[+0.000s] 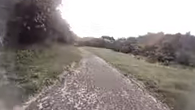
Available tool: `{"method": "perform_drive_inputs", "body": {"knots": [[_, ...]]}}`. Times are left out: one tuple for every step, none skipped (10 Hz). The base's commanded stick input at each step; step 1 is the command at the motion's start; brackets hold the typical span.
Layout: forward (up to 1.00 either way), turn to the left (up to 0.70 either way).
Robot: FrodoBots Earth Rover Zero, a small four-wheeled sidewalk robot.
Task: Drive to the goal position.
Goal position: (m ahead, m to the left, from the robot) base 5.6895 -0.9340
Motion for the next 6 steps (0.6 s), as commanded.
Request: {"method": "perform_drive_inputs", "body": {"knots": [[1.0, 0.0], [1.0, 0.0], [1.0, 0.0], [1.0, 0.0], [1.0, 0.0], [1.0, 0.0]]}}
